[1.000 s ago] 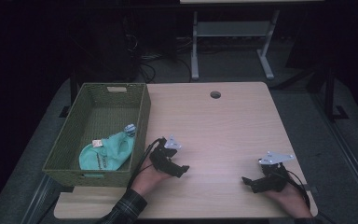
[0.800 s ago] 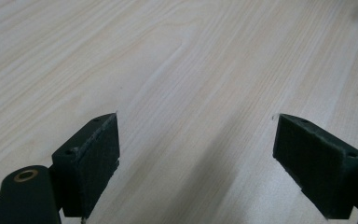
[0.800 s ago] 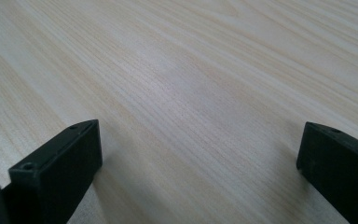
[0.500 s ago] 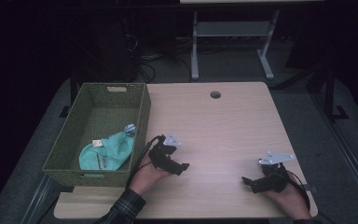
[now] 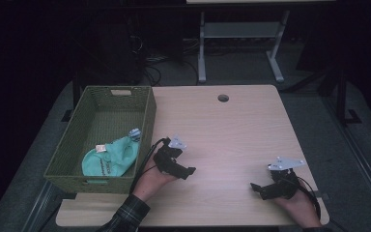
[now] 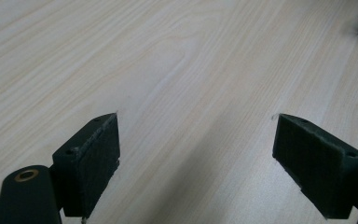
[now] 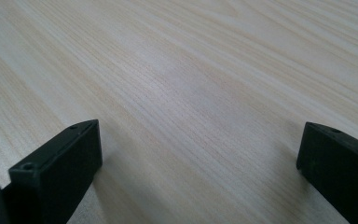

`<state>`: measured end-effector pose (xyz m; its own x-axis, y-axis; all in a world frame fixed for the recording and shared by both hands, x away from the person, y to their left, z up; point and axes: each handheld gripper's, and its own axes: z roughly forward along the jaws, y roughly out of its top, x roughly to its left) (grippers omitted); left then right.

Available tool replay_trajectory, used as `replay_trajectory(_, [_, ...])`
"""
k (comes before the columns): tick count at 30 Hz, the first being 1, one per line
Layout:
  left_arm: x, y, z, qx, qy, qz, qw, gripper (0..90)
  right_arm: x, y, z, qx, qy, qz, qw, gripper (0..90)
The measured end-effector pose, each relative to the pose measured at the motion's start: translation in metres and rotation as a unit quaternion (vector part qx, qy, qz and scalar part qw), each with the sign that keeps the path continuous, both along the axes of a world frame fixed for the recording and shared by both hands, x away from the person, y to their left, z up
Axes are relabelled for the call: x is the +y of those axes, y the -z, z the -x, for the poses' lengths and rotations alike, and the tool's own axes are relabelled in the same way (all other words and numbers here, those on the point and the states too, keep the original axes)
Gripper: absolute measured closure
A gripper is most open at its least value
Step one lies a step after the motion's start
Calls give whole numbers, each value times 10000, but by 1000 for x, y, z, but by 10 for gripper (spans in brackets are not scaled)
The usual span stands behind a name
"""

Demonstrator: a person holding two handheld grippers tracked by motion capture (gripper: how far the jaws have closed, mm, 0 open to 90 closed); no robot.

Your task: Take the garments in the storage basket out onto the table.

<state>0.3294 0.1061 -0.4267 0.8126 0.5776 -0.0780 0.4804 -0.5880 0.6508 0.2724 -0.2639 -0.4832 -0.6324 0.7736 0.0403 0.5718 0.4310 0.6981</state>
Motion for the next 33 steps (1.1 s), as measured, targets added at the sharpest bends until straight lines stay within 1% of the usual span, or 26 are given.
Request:
replay_trajectory(4, [-1,-3,0,20,6,32,10000,141,0,0,0,1,-3,0,10000,0])
replay_trajectory(5, [-1,-4,-1,36,21,12,10000,141,0,0,0,1,2,-3,10000,0])
replay_trajectory(9, [-2,-9,-3,17,36,57,10000,148,0,0,0,1,-1,-5,10000,0])
replay_trajectory(11, [-2,-11,-3,23,53,44,10000,148,0,0,0,2,-4,-3,10000,0])
replay_trajectory(12, [-2,-12,-3,4,44,75,10000,148,0,0,0,5,-2,1,10000,0])
replay_trajectory(14, [-2,-15,-4,8,73,39,10000,148,0,0,0,6,3,1,10000,0])
replay_trajectory(16, [-2,-18,-5,-3,95,73,9999,147,0,0,0,4,4,1,10000,0])
replay_trajectory(18, [-2,-20,-5,27,85,74,9999,148,0,0,0,4,3,3,10000,0])
replay_trajectory(19, [-1,-21,-6,29,91,16,10000,148,0,0,0,7,3,2,10000,0])
replay_trajectory(20, [-1,-22,-6,44,81,10,10000,148,0,0,0,5,4,2,10000,0])
replay_trajectory(24, [1,-24,-8,81,57,55,9999,148,0,0,0,3,1,5,10000,0])
replay_trajectory(26, [1,-24,-8,128,74,83,9999,148,0,0,0,6,4,4,10000,0])
replay_trajectory(27, [1,-25,-9,156,111,63,9998,148,0,0,0,6,3,2,10000,0])
replay_trajectory(30, [1,-28,-8,192,158,82,9997,148,0,0,0,7,3,5,10000,0])
replay_trajectory(32, [1,-30,-9,182,170,85,9997,148,0,0,0,6,4,5,10000,0])
replay_trajectory(33, [1,-32,-10,203,170,118,9996,148,0,0,0,3,2,7,10000,0])
